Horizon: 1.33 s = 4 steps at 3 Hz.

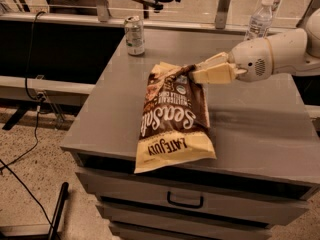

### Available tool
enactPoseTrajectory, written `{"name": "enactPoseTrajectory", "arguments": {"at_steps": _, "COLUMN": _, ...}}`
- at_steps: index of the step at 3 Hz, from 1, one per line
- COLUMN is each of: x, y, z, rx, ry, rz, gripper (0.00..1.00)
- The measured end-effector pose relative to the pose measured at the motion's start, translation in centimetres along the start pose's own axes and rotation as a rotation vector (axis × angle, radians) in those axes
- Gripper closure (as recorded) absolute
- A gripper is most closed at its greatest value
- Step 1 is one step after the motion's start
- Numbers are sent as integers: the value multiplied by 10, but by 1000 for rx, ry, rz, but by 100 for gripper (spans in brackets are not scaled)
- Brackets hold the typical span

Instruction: Move brown chip bag near 7up can

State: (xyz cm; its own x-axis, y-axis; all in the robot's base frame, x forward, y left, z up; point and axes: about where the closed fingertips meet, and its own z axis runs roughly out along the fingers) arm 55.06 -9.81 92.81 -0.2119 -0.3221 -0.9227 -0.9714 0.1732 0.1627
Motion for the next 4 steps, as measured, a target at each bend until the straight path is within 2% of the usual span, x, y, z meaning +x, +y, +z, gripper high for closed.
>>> {"name": "enactPoseTrajectory", "arguments": {"at_steps": 1, "x": -8, "y": -27, "z": 16, "rx": 22, "ry": -19, "rz": 28, "gripper": 100}}
{"name": "enactPoseTrajectory", "arguments": {"at_steps": 4, "x": -26, "y": -79, "z": 43, "rx": 46, "ry": -49, "rz": 47, "gripper": 100}}
